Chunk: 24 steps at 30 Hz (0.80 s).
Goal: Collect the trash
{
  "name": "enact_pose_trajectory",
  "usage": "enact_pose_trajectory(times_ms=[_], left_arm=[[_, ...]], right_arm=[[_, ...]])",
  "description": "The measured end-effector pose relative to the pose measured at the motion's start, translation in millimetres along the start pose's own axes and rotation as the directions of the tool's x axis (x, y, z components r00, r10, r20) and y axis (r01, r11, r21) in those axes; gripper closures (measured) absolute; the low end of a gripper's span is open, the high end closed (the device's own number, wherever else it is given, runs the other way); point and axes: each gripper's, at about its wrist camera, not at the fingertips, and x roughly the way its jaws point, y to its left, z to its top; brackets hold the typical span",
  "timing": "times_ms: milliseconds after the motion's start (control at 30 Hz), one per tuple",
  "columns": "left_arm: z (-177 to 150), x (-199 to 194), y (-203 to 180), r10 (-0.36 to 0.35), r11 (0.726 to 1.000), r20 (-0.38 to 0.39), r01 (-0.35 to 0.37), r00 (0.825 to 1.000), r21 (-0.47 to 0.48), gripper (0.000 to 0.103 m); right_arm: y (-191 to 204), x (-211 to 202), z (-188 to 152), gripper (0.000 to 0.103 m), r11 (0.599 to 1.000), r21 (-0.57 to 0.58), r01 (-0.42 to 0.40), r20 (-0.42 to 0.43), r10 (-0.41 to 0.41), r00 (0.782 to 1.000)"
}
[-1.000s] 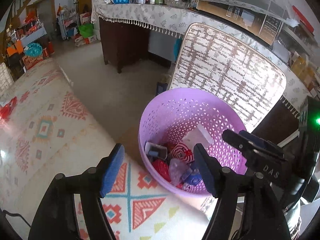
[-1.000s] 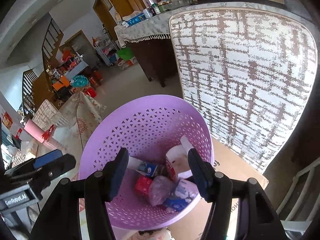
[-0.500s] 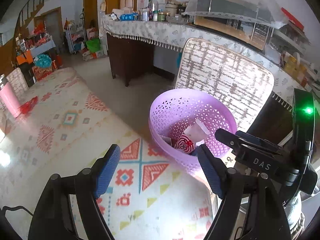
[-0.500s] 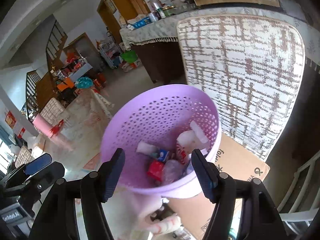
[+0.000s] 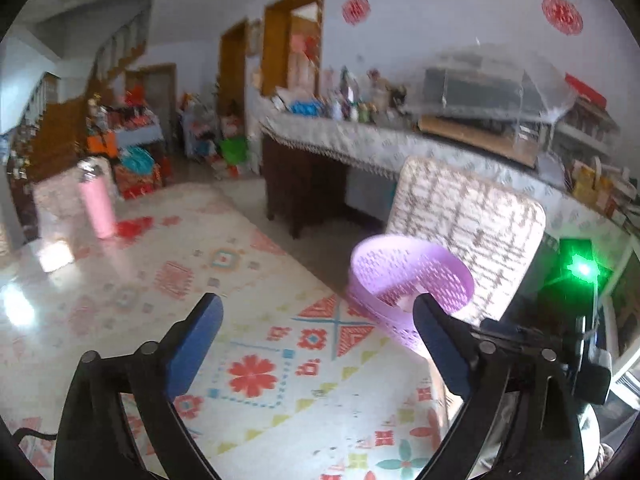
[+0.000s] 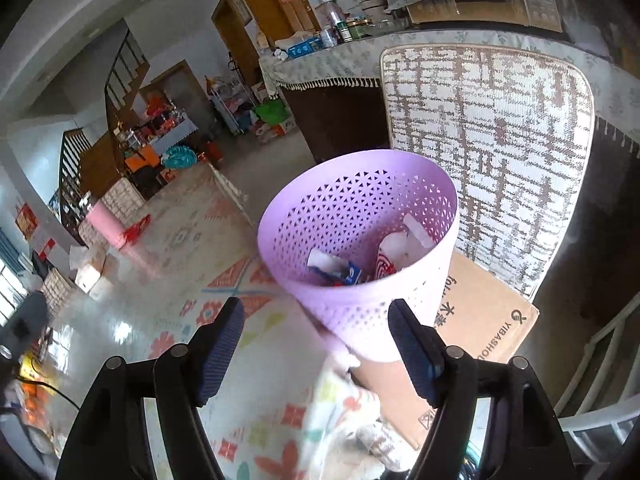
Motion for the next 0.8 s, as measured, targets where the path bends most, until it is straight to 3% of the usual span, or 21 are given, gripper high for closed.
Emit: enact_pose_trajectory(times_ms=[133, 267, 367, 467, 600, 800], left_arm=[[-3.2, -26.3, 10.8, 0.092, 0.996, 0.078, -0.091, 0.993, -0.007, 0.003], [-12.6, -49.2, 21.4, 0.213, 0.977, 0.142, -0.212, 0.967, -0.018, 0.002], [-23.0, -59.5, 28.3, 0.251, 0.968, 0.162, -0.249, 0.954, -0.038, 0.002], [-32.8, -62.3, 32.0, 0.227, 0.974, 0.155, -0.222, 0.961, -0.051, 0.002], [-45.2, -53.8, 30.6, 0.173, 0.985, 0.088, -0.17, 0.981, -0.042, 0.002], [-65.0, -37.0, 18.1, 0.108, 0.994, -0.012, -0.109, 0.994, -0.019, 0.002]], right_arm=[[18.6, -11.6, -9.2, 0.022, 0.997, -0.059, 0.044, 0.031, -0.042, 0.999], [35.5, -21.4, -16.0, 0.014, 0.989, -0.112, 0.095, 0.079, -0.087, 0.993], [47.1, -30.5, -19.3, 0.008, 0.982, -0.154, 0.113, 0.121, -0.095, 0.988], [59.2, -38.6, -26.9, 0.003, 0.972, -0.206, 0.112, 0.152, -0.081, 0.985], [74.6, -42.8, -39.9, 0.001, 0.952, -0.286, 0.106, 0.148, -0.065, 0.987], [59.3, -44.3, -49.9, 0.001, 0.962, -0.235, 0.142, 0.126, -0.114, 0.985]])
